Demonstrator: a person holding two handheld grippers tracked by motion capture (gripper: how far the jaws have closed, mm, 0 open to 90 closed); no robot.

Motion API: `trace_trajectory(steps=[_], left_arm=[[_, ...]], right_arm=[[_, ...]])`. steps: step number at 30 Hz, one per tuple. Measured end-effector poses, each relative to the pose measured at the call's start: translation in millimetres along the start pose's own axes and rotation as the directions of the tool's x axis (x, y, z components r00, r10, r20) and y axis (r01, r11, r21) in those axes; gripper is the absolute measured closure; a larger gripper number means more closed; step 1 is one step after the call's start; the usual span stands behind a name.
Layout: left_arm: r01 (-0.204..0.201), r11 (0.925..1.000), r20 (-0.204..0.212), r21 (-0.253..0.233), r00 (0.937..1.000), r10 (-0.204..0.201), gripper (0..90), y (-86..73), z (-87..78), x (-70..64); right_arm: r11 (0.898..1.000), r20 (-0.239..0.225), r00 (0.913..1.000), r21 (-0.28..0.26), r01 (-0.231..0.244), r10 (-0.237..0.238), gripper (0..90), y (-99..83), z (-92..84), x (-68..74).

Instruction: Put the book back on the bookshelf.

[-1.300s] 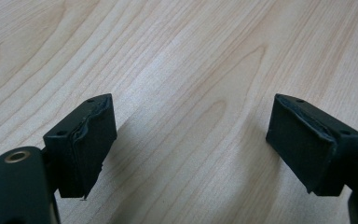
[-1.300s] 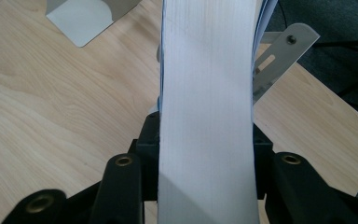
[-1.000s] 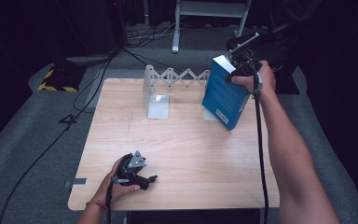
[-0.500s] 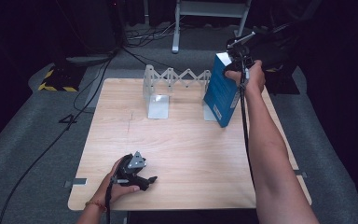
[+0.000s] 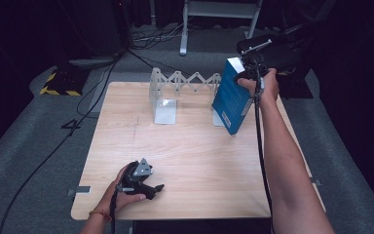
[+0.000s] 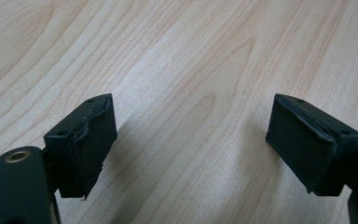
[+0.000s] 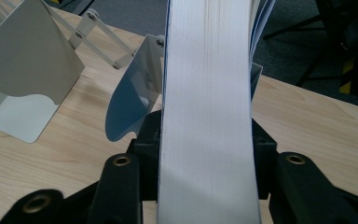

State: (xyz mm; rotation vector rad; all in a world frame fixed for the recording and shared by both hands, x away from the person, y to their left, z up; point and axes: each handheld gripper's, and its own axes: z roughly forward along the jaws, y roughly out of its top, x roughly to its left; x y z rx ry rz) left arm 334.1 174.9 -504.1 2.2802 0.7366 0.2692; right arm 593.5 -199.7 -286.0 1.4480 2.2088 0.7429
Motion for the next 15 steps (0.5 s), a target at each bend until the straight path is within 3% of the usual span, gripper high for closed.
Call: trace_trajectory(steps=[8,15], left_arm=[[0.001,1.0,-0.002,0.0,1.0,-0.001,16.4,0.0,0.1,-0.2],[0.001,1.0,-0.002,-0.001,1.0,-0.001,16.4,0.0,0.2,-0.1]], right_arm=[[1.0,-0.024,0.9995,-0.017,0.022,-0.022,55.2,-4.7,-11.8,-5.2],[0.997,-0.026,0.9977,-0.035,0.062,-0.063,46.3,-15.6,-24.7,-8.1]])
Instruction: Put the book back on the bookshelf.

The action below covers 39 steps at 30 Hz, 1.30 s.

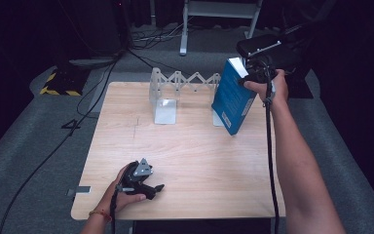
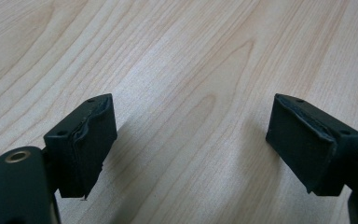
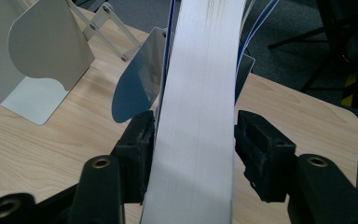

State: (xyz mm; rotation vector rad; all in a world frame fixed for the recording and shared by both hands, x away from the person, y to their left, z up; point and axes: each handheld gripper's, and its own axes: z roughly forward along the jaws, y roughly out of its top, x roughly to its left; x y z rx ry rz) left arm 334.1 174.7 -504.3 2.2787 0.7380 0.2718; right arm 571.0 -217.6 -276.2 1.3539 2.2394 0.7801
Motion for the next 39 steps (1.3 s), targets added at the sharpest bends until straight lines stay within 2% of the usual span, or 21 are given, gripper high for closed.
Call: trace_trajectory(steps=[2,9,12,21,28,32,35,39], left_arm=[[0.002,1.0,-0.002,0.0,1.0,-0.002,16.4,0.0,0.1,-0.2],[0.002,1.0,-0.003,-0.001,1.0,-0.002,16.4,0.1,0.1,-0.2],[0.002,1.0,-0.002,0.0,1.0,-0.002,16.4,0.1,0.1,-0.2],[0.003,1.0,-0.002,-0.001,1.0,-0.003,16.4,0.1,0.2,-0.3],[0.003,1.0,-0.002,0.0,1.0,-0.003,16.4,0.1,0.1,-0.3],[0.002,1.0,-0.003,0.0,1.0,-0.002,16.3,0.1,0.1,-0.3],[0.005,1.0,-0.003,-0.001,1.0,-0.005,16.3,0.1,0.3,-0.6],[0.005,1.0,-0.003,-0.001,1.0,-0.005,16.3,0.1,0.3,-0.6]], right_arm=[[1.0,0.011,0.9998,-0.015,0.017,-0.017,45.2,-3.7,-3.3,0.9],[0.999,-0.007,0.9995,-0.034,0.032,-0.032,39.9,-14.2,-10.7,1.0],[0.997,-0.015,0.9982,-0.044,0.056,-0.057,36.8,-18.7,-15.3,0.1],[0.995,-0.043,0.9956,-0.055,0.081,-0.084,34.2,-29.6,-22.1,-3.1],[0.988,-0.038,0.9887,-0.055,0.143,-0.145,32.9,-41.3,-28.3,-1.0],[0.986,-0.045,0.9869,-0.066,0.152,-0.155,32.1,-47.2,-30.5,-2.8],[0.982,-0.052,0.9823,-0.065,0.176,-0.18,31.5,-55.3,-33.3,-5.5],[0.979,-0.041,0.9796,-0.069,0.194,-0.197,31.4,-61.8,-36.0,-6.6]])
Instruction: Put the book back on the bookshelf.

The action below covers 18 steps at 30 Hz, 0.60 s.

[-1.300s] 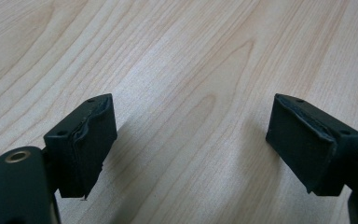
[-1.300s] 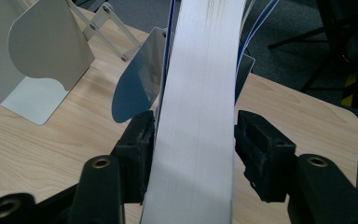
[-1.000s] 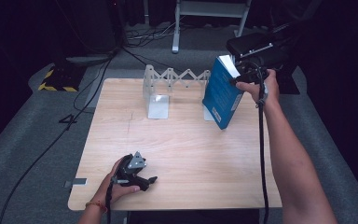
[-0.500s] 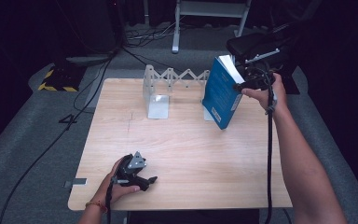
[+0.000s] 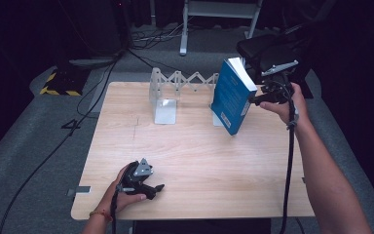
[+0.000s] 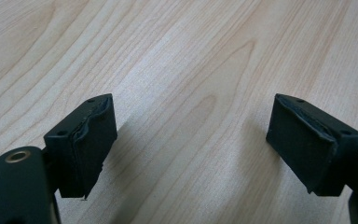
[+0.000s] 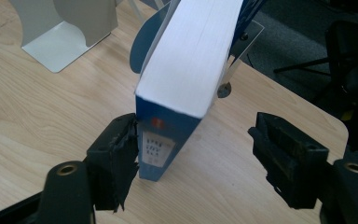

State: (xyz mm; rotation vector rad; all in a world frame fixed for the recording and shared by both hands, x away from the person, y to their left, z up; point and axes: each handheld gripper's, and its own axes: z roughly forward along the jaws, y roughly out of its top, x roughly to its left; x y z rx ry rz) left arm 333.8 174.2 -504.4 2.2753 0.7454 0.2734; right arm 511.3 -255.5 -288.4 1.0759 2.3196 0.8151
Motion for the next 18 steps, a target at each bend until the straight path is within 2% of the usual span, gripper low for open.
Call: trace_trajectory(steps=[9,15,18], left_arm=[[0.0,1.0,0.0,0.0,1.0,0.0,16.3,0.0,0.0,0.0],[0.001,1.0,-0.001,0.0,1.0,-0.001,16.3,0.0,0.1,-0.1],[0.0,1.0,-0.001,0.0,1.0,0.0,16.3,0.0,0.1,-0.1]], right_arm=[[0.997,0.008,0.9974,-0.005,0.071,-0.071,30.8,-16.4,-5.5,5.2],[0.993,0.007,0.9928,-0.025,0.119,-0.119,30.9,-30.3,-4.9,12.7],[0.988,0.001,0.988,-0.014,0.154,-0.154,30.6,-38.8,-2.4,17.6]])
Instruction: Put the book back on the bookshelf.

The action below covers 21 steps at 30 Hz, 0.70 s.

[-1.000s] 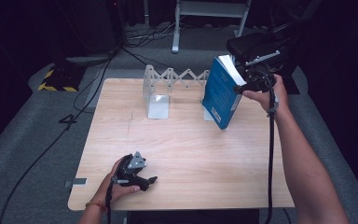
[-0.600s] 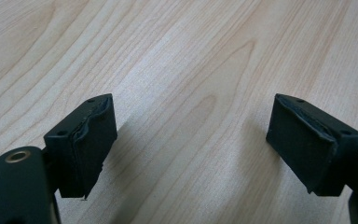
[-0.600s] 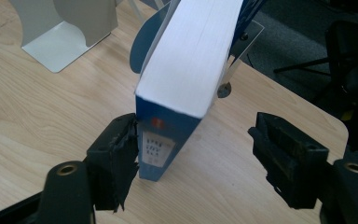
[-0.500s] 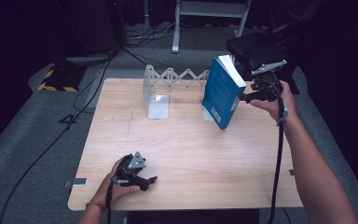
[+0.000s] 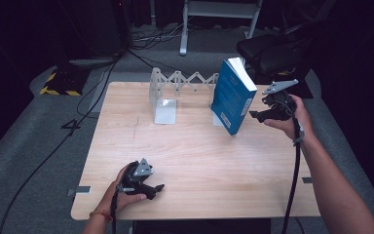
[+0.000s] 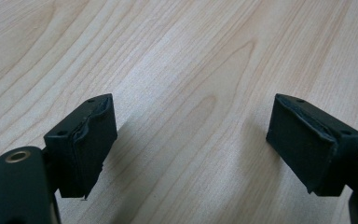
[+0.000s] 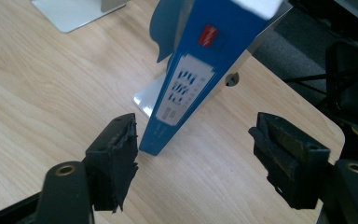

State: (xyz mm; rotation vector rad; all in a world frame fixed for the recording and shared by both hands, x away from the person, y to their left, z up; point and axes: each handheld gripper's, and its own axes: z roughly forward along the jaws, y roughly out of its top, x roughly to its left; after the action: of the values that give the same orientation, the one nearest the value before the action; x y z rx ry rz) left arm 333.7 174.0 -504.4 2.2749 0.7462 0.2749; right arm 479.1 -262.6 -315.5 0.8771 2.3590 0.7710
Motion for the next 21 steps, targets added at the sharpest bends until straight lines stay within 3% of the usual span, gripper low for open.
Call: trace_trajectory(steps=[6,17,21], left_arm=[[0.0,1.0,0.0,0.0,1.0,0.0,16.3,0.0,0.0,0.0],[0.001,1.0,-0.001,0.0,1.0,-0.001,16.3,0.0,0.0,-0.1],[0.001,1.0,0.0,0.0,1.0,-0.001,16.2,0.1,0.0,0.0]], right_arm=[[1.0,0.002,0.9997,0.001,0.023,-0.023,30.3,-14.0,2.4,7.6],[1.0,-0.017,0.9999,0.011,-0.004,0.004,29.9,-54.4,12.2,8.5],[1.0,-0.009,0.9999,0.018,0.011,-0.011,29.6,-68.0,15.1,10.0]])
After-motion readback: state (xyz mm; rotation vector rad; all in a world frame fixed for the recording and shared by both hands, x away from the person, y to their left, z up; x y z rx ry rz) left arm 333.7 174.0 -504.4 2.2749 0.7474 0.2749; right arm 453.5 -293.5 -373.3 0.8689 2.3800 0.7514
